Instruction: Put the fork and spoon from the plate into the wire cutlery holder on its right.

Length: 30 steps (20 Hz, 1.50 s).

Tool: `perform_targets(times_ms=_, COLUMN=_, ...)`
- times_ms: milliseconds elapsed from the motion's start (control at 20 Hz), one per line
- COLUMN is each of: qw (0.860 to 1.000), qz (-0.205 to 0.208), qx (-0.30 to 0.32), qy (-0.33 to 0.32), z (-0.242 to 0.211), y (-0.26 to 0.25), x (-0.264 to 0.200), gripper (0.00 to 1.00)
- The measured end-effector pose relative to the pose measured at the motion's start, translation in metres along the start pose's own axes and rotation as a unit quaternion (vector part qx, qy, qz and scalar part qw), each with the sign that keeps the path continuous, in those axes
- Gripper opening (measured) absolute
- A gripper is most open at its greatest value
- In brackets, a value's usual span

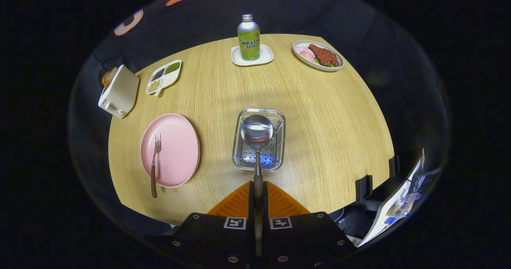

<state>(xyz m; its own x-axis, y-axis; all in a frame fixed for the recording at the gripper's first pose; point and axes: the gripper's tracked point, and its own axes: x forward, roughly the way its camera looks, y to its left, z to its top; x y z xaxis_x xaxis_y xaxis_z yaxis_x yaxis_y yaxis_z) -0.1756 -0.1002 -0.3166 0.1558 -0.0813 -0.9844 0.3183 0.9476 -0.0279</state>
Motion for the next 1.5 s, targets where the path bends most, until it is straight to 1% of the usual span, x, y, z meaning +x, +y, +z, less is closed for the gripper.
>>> perform_targets(times_ms=200, qw=1.000, qz=0.000, qx=0.002, qy=-0.002, z=0.007, y=-0.007, x=0.001, gripper=0.08)
perform_targets(times_ms=350, qw=1.000, qz=-0.009, qx=0.010, qy=-0.006, z=0.014, y=-0.013, x=0.003, gripper=0.08)
perform_targets(times_ms=500, qw=0.999, qz=-0.010, qx=0.021, qy=-0.023, z=0.031, y=-0.016, x=0.006, gripper=0.09)
perform_targets(times_ms=550, qw=0.999, qz=-0.009, qx=0.025, qy=-0.028, z=0.034, y=-0.016, x=0.007, gripper=0.10)
perform_targets(times_ms=700, qw=0.998, qz=0.007, qx=0.034, qy=-0.053, z=0.048, y=-0.009, x=0.003, gripper=0.11)
perform_targets(times_ms=900, qw=0.992, qz=0.015, qx=0.025, qy=-0.125, z=0.076, y=-0.002, x=-0.006, gripper=0.14)
perform_targets(times_ms=1050, qw=0.984, qz=0.017, qx=0.013, qy=-0.175, z=0.092, y=0.004, x=-0.020, gripper=0.43)
perform_targets(times_ms=1150, qw=0.976, qz=0.027, qx=0.016, qy=-0.216, z=0.106, y=0.013, x=-0.033, gripper=0.56)
perform_targets(times_ms=1250, qw=0.964, qz=0.031, qx=0.017, qy=-0.264, z=0.122, y=0.019, x=-0.044, gripper=0.69)
perform_targets(times_ms=1300, qw=0.957, qz=0.030, qx=0.014, qy=-0.288, z=0.129, y=0.021, x=-0.051, gripper=0.73)
perform_targets(times_ms=1350, qw=0.950, qz=0.029, qx=0.011, qy=-0.311, z=0.136, y=0.023, x=-0.057, gripper=0.79)
perform_targets(times_ms=1450, qw=0.936, qz=0.030, qx=0.002, qy=-0.351, z=0.144, y=0.033, x=-0.068, gripper=0.85)
perform_targets(times_ms=1500, qw=0.930, qz=0.029, qx=-0.006, qy=-0.366, z=0.146, y=0.038, x=-0.072, gripper=0.85)
